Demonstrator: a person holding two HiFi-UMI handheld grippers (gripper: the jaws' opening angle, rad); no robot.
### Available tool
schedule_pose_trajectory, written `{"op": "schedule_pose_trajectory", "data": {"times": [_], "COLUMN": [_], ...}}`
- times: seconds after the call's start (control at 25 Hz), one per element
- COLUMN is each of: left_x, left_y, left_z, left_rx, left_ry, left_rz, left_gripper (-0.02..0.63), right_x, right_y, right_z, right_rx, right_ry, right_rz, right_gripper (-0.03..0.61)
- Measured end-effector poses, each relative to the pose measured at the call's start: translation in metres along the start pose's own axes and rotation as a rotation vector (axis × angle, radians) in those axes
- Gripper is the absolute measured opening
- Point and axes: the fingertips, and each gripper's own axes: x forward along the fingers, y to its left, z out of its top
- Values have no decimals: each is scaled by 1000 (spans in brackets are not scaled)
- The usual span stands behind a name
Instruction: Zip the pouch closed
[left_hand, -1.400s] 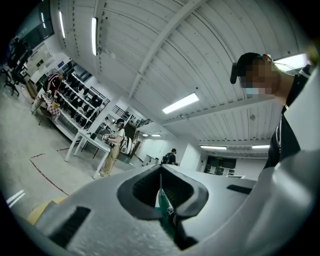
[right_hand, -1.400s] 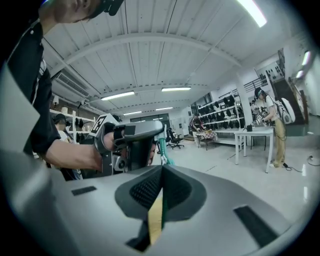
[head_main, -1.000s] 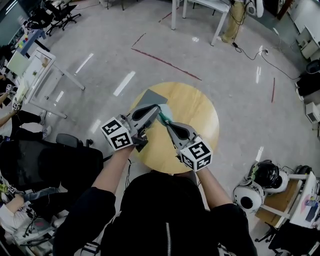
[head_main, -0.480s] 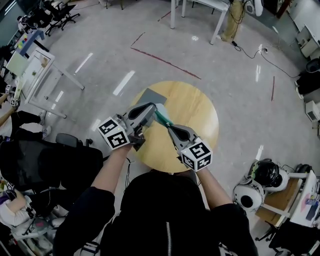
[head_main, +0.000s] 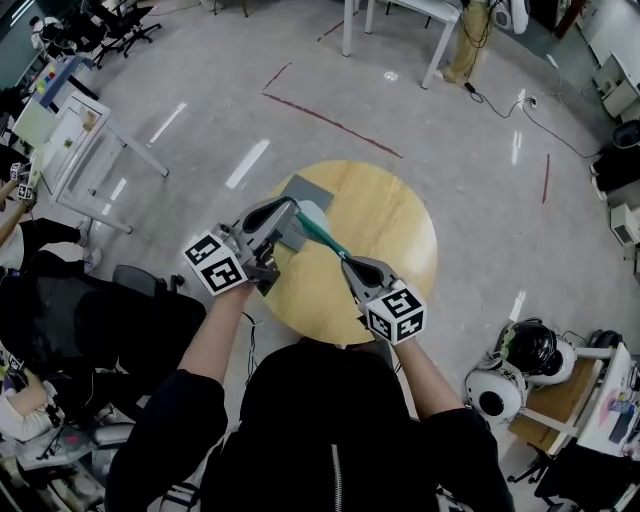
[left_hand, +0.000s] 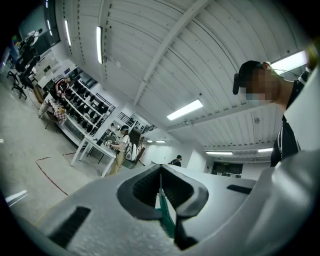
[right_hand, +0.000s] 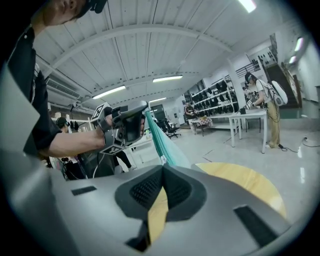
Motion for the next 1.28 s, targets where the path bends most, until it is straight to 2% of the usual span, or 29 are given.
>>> {"op": "schedule_pose_trajectory", "data": {"times": [0.16, 0.48, 0.72, 0.84, 1.0, 1.28], "left_x": [-4, 2, 0, 2, 1, -8], "left_y": [5, -7, -2, 2, 17, 26], "left_z": [5, -5, -4, -5, -6, -6], "left_rx": [21, 12, 52, 75, 87, 64], "left_ry": [5, 19, 30, 47, 54, 50], "left_rz": [13, -13, 27, 28, 51, 71], "left_gripper": [2, 3, 3, 3, 3, 3], "right_x": [-8, -15, -23, -28, -37, -42], "right_y": [-2, -6, -19, -27, -38, -51], "right_z": [-9, -17, -16, -9, 10, 47], "right_rx": [11, 37, 48, 34, -16, -79], "right_ry": [-2, -4, -22, -30, -72, -149], "right_rz": [0, -17, -97, -123, -183, -267], "right_gripper": [5, 9, 44, 40, -9, -9]}}
